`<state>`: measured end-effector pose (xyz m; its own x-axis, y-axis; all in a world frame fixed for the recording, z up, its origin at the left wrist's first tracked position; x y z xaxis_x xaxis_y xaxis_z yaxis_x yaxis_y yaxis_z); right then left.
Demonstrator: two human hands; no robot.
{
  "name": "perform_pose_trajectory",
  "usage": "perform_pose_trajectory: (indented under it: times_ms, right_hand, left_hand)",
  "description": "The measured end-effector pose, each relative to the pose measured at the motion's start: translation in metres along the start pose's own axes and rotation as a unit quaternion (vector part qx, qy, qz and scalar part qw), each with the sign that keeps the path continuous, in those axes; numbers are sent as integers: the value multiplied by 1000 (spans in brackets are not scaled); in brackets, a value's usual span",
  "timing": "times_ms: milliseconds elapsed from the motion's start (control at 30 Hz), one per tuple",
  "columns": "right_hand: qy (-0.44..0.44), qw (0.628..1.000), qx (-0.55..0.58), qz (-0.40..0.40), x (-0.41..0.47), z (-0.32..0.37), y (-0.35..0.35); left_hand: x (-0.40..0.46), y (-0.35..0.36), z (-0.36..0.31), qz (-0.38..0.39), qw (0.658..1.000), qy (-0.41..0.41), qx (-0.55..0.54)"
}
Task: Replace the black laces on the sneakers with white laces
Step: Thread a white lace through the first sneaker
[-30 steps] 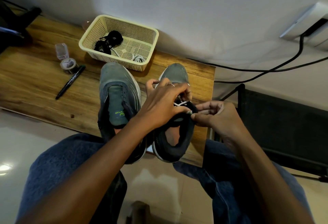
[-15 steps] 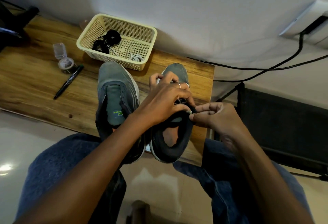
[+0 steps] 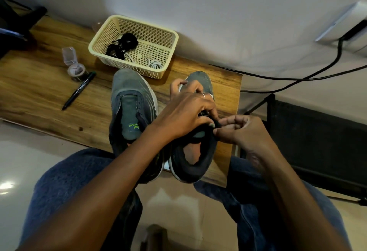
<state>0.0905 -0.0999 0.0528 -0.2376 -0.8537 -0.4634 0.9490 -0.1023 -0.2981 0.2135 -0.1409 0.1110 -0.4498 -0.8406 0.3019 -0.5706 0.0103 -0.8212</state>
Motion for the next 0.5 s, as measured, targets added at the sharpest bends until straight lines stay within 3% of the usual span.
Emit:
perform_pose_trajectory:
  times_ms: [300,500]
  right_hand:
    - [62,996,60,21,-1,-1,-3]
    - [62,997,13,39,2,1,6]
  left_hand:
    - [-1,6,-3,1,999,19,34]
    - [-2,4,3,18,1000,-13,7]
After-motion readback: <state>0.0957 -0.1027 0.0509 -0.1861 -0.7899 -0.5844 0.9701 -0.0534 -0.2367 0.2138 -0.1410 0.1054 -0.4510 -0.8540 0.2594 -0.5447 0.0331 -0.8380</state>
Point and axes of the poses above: each hand's wrist, its own x-axis towards the middle knuckle, its own y-axis out of the palm, z = x × y, the point moved 10 cm from there along x, towards the middle knuckle, and after that the axes turned 8 degrees about -z, right-handed, at the moved point
